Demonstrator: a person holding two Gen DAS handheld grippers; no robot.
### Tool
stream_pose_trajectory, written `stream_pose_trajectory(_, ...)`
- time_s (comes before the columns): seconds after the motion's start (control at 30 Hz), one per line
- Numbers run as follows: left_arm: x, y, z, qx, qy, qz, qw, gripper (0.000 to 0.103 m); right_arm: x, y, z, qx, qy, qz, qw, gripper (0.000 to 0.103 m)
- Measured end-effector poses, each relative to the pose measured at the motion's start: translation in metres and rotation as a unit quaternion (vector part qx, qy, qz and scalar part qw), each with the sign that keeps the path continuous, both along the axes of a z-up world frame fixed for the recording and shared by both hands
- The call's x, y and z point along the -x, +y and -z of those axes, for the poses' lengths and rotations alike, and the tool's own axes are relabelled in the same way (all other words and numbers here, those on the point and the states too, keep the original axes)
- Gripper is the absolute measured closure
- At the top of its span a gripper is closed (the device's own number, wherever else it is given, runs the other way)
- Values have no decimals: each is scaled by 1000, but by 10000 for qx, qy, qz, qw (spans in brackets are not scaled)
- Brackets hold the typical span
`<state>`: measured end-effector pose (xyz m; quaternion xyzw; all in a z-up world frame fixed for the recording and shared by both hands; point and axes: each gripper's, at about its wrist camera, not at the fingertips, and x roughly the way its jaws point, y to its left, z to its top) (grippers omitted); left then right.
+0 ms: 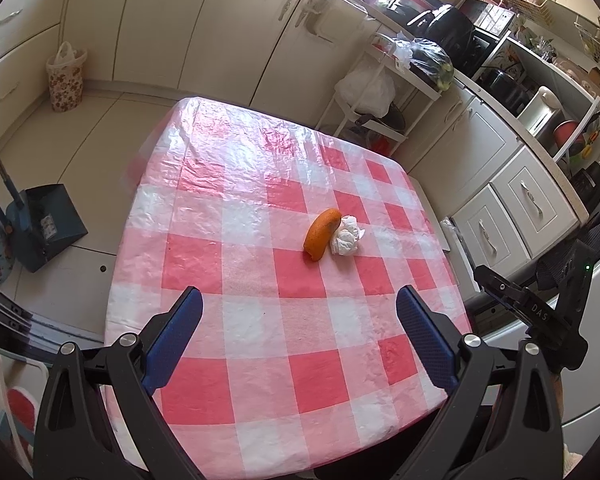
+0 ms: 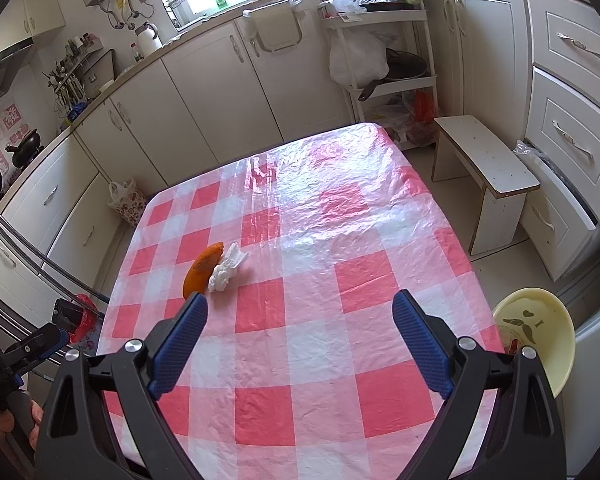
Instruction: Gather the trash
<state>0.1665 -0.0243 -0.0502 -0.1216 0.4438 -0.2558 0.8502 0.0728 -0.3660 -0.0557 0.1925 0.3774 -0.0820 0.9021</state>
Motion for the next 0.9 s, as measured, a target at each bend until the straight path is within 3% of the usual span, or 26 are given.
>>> stream_pose_trajectory(0.37, 0, -4, 0, -112, 1, 27, 9999, 9, -1, -2, 1, 17, 26, -48, 10000, 13)
stream_pose_trajectory(0.6, -11, 0, 7, -194, 64, -9, 9998, 9, -18, 12, 7, 339, 222, -423, 9983, 13)
stream_pose_trajectory(0.9, -44, -59, 15, -766, -305, 857, 9929, 9, -36, 25, 16, 496, 295, -831, 9949, 13)
